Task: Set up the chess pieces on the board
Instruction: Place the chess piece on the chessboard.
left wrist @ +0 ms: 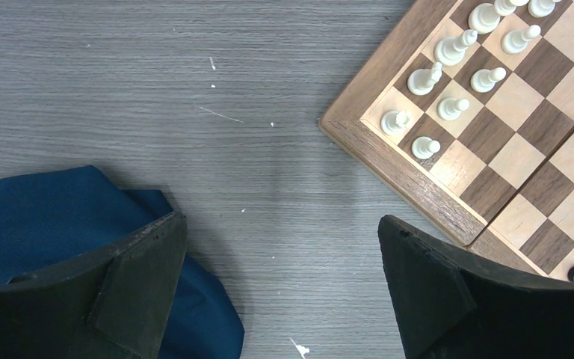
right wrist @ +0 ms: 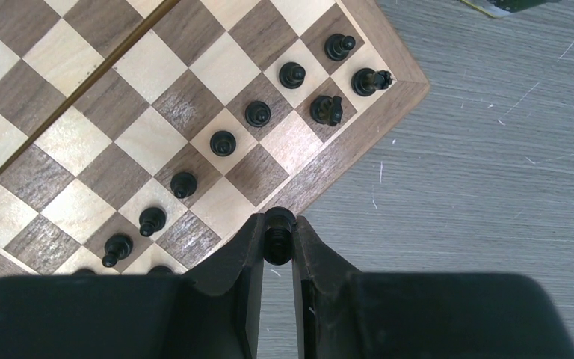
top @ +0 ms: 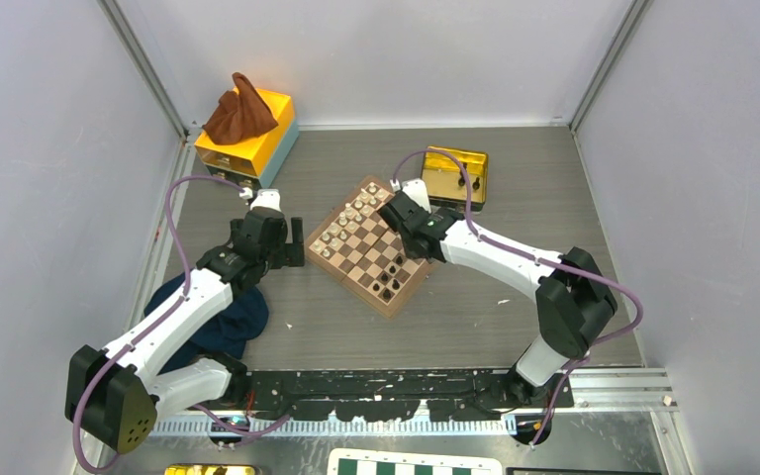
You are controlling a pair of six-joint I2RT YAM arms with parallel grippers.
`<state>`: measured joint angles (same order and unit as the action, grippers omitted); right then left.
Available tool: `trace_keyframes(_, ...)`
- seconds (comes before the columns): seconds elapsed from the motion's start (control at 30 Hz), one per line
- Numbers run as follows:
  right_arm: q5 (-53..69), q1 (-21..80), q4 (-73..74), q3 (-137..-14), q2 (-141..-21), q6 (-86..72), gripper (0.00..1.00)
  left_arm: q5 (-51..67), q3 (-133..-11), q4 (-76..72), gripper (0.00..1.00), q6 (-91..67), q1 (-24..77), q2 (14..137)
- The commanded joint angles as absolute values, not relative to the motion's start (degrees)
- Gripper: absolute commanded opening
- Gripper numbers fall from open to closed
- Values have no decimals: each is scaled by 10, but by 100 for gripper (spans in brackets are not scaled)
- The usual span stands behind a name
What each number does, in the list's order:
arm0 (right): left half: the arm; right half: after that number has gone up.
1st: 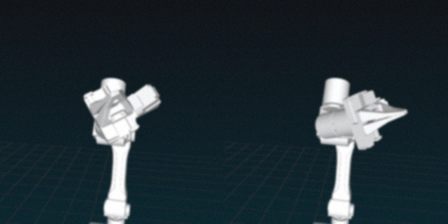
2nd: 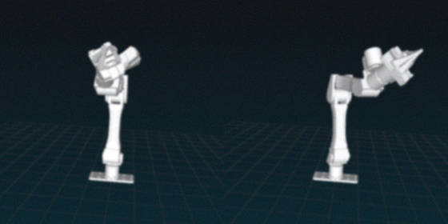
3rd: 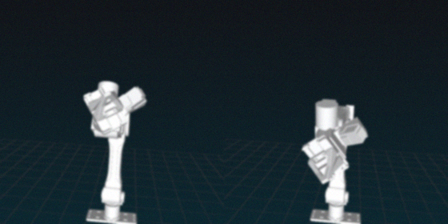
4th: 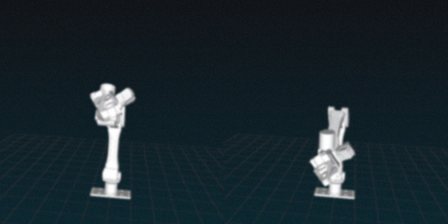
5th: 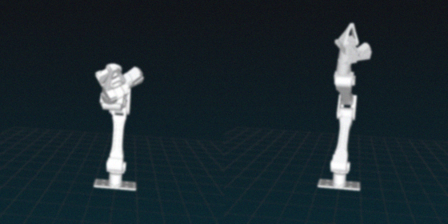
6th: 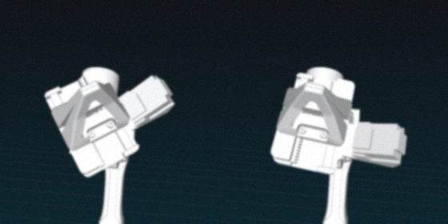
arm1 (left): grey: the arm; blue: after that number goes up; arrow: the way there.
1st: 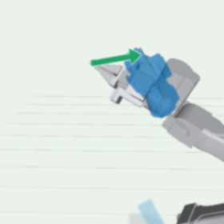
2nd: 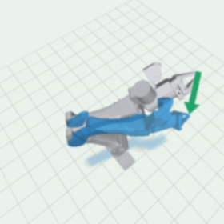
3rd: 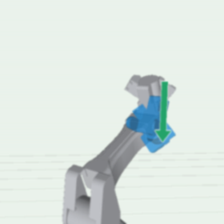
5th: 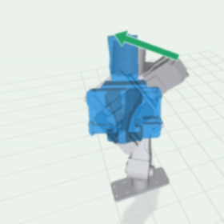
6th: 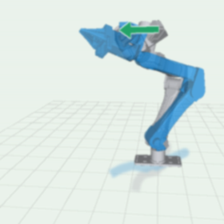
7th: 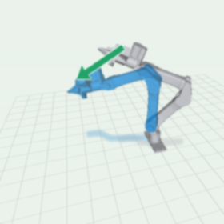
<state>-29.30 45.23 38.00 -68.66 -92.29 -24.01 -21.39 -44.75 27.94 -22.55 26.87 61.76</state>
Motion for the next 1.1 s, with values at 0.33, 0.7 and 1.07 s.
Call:
trace_keyframes(0.33,-293,454,333,-692,-956,-253,1,-219,-467,269,100,-233,266,614)
trace_keyframes(0.7,-297,454,328,-704,-984,-249,1,-221,-468,268,100,-232,266,620)
trace_keyframes(1.07,-301,448,321,-710,-997,-246,1,-223,-468,267,100,-231,266,625)
